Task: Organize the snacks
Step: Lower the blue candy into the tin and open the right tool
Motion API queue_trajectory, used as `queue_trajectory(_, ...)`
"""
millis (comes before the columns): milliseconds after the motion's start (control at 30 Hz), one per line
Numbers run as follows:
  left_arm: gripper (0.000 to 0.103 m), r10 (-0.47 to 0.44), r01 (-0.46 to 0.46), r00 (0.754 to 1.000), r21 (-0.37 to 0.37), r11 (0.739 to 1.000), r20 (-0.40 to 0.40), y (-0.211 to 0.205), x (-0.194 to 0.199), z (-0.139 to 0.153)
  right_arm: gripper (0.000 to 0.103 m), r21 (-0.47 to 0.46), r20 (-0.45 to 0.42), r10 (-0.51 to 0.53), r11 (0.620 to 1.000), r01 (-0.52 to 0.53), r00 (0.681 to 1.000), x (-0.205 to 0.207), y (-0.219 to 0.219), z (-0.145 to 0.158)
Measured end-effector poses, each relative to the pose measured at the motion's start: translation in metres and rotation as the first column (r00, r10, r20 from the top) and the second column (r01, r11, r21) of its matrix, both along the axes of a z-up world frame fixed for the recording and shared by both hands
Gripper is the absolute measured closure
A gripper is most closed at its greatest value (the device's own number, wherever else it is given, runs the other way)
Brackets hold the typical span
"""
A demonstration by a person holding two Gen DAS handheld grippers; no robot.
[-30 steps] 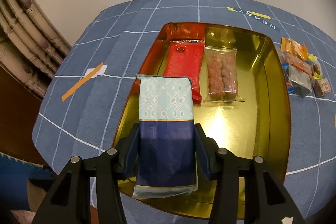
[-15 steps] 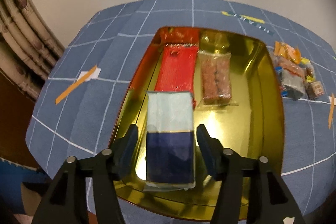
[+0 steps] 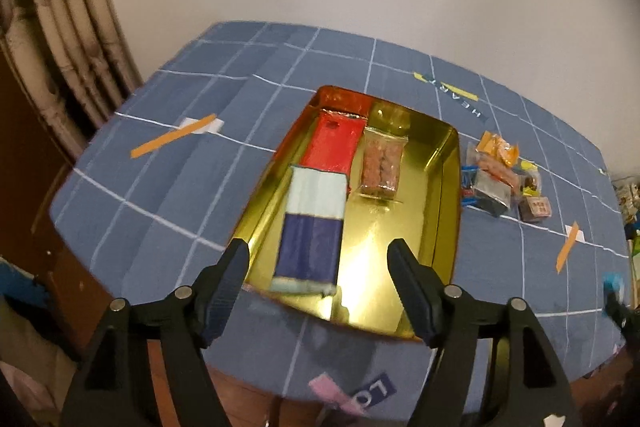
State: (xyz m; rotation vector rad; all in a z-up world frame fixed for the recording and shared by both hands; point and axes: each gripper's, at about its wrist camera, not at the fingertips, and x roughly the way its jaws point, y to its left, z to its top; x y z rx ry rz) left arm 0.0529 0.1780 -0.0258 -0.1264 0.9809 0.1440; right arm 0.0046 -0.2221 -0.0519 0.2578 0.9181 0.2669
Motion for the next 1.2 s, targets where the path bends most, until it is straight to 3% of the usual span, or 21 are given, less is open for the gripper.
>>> queue_trajectory(100, 0.026, 0.013, -0.017, 0.999, 0.085, 0.996, 0.04, -0.008, -0.023, 0.01, 0.073, 0.005, 0.025, 0.076, 0.997, -0.076, 0.997, 0.01, 0.027, 0.014)
queue_trajectory(233, 0.026, 0.01, -0.019, 0.997, 0.121, 0.992, 0.073, -0.011, -0.037, 0.014, 0.073, 0.026, 0.058, 0.191, 0.981, -0.193, 0.98, 0.033, 0.076, 0.036)
queue_trajectory(467, 0.026, 0.018, -0.029, 0.996, 0.126, 0.992, 0.088, -0.003, -0.039, 0.01, 0.073, -0.041, 0.108, 0.377, 0.926, -0.375, 0.92, 0.079, 0.176, 0.059)
queue_trajectory(633, 0.025, 0.042, -0.053, 0.995, 0.125, 0.991, 0.093, 0.006, -0.04, 0.011, 0.073, -0.104, 0.07, 0.428, 0.902, -0.42, 0.901, 0.116, 0.232, 0.047)
queue_trajectory(767, 0.018, 0.052, -0.066, 0.994, 0.145, 0.987, 0.096, 0.008, -0.039, 0.011, 0.073, -0.143, 0.025, 0.438, 0.891, -0.431, 0.898, 0.143, 0.256, 0.027)
queue_trajectory(1200, 0.015, 0.059, -0.062, 0.998, 0.158, 0.985, 0.026, 0.012, -0.029, -0.004, 0.073, -0.213, -0.069, 0.406, 0.886, -0.411, 0.911, 0.187, 0.27, -0.016)
